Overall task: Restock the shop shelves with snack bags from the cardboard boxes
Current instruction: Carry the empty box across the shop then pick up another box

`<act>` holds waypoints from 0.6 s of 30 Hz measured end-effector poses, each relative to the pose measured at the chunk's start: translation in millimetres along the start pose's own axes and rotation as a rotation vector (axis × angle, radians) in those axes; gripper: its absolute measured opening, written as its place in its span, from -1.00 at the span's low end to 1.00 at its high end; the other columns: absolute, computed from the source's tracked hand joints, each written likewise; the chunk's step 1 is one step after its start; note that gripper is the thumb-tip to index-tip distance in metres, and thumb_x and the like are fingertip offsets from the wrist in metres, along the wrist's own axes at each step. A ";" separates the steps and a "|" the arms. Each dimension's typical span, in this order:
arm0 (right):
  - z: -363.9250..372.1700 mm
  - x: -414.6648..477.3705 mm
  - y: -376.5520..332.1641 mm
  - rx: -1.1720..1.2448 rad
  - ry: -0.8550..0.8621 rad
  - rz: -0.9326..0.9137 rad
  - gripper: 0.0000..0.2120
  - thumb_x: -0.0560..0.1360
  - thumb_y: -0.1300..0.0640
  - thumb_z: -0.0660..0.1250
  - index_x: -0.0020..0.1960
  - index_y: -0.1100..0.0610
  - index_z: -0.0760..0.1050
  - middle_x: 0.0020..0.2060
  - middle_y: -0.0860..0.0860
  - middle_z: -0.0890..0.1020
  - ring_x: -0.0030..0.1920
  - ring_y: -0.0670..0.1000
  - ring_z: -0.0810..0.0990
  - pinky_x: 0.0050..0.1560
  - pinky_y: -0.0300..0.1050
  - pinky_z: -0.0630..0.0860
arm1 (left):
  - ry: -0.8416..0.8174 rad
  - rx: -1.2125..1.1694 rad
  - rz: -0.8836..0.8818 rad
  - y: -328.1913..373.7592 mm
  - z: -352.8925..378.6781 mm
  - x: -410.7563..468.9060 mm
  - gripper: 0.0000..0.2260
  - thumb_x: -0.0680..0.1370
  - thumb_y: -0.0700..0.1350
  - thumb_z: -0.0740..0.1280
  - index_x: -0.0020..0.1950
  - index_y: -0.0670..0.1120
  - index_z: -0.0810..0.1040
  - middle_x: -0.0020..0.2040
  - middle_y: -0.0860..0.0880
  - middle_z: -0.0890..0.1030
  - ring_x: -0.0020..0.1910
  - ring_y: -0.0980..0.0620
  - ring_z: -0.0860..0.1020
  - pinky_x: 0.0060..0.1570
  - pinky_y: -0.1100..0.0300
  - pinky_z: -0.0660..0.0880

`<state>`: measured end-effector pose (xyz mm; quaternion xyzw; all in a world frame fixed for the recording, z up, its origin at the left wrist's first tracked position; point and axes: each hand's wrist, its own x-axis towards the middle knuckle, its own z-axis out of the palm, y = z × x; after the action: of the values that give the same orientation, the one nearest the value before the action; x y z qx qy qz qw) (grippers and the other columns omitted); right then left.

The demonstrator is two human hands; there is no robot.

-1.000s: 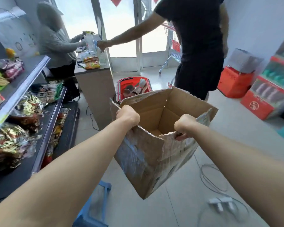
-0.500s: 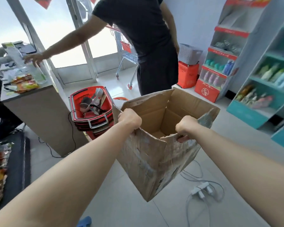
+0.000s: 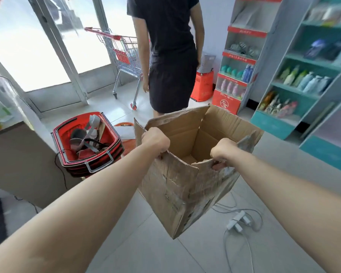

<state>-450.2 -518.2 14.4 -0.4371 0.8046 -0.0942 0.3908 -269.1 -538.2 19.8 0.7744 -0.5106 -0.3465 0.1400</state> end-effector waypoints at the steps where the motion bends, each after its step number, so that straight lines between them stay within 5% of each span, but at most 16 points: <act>1: -0.3 3.5 -1.6 -0.001 0.001 0.009 -0.83 0.50 0.35 0.28 0.07 0.38 0.52 -0.07 0.19 0.63 -0.24 0.18 0.70 -0.13 0.03 0.67 | -0.004 0.010 -0.010 1.7 0.1 4.2 -0.72 0.44 -0.38 0.16 0.10 -0.38 0.53 0.04 -0.37 0.58 -0.22 -0.23 0.67 -0.43 0.12 0.56; 7: -9.7 40.1 -17.7 0.036 -0.040 0.002 -0.94 0.48 0.37 0.31 -0.06 0.34 0.52 -0.23 0.17 0.62 -0.31 0.11 0.72 -0.21 -0.03 0.67 | 0.005 -0.034 -0.058 17.6 2.8 36.7 -0.75 0.46 -0.40 0.11 0.00 -0.41 0.53 -0.14 -0.37 0.63 -0.29 -0.27 0.67 -0.18 -0.06 0.64; 9: -16.5 53.0 -25.4 0.026 -0.047 -0.012 -0.95 0.46 0.37 0.33 -0.08 0.34 0.53 -0.20 0.19 0.66 -0.34 0.10 0.71 -0.34 -0.07 0.64 | 0.023 -0.046 -0.062 26.1 2.9 47.9 -0.76 0.45 -0.40 0.10 -0.01 -0.41 0.52 -0.12 -0.37 0.63 -0.29 -0.28 0.67 -0.19 -0.08 0.64; 14: -33.4 89.3 -49.9 -0.014 -0.038 -0.055 -0.85 0.43 0.38 0.35 0.00 0.37 0.57 -0.10 0.19 0.68 -0.19 0.17 0.72 -0.18 0.01 0.67 | 0.067 -0.059 -0.077 50.3 0.4 76.3 -0.74 0.44 -0.40 0.11 0.05 -0.39 0.50 0.00 -0.38 0.59 -0.25 -0.30 0.65 -0.37 0.06 0.60; 18: -41.9 118.6 -72.6 -0.058 0.004 -0.096 -0.88 0.39 0.38 0.35 -0.08 0.39 0.59 -0.21 0.21 0.68 -0.27 0.15 0.72 -0.26 -0.02 0.66 | 0.111 -0.083 -0.075 64.8 -1.3 106.7 -0.71 0.43 -0.37 0.12 0.10 -0.38 0.49 0.06 -0.36 0.57 -0.13 -0.31 0.64 -0.20 -0.01 0.63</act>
<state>-471.2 -661.9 13.8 -0.4864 0.7857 -0.0902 0.3715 -287.8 -661.5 15.7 0.8047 -0.4577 -0.3288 0.1869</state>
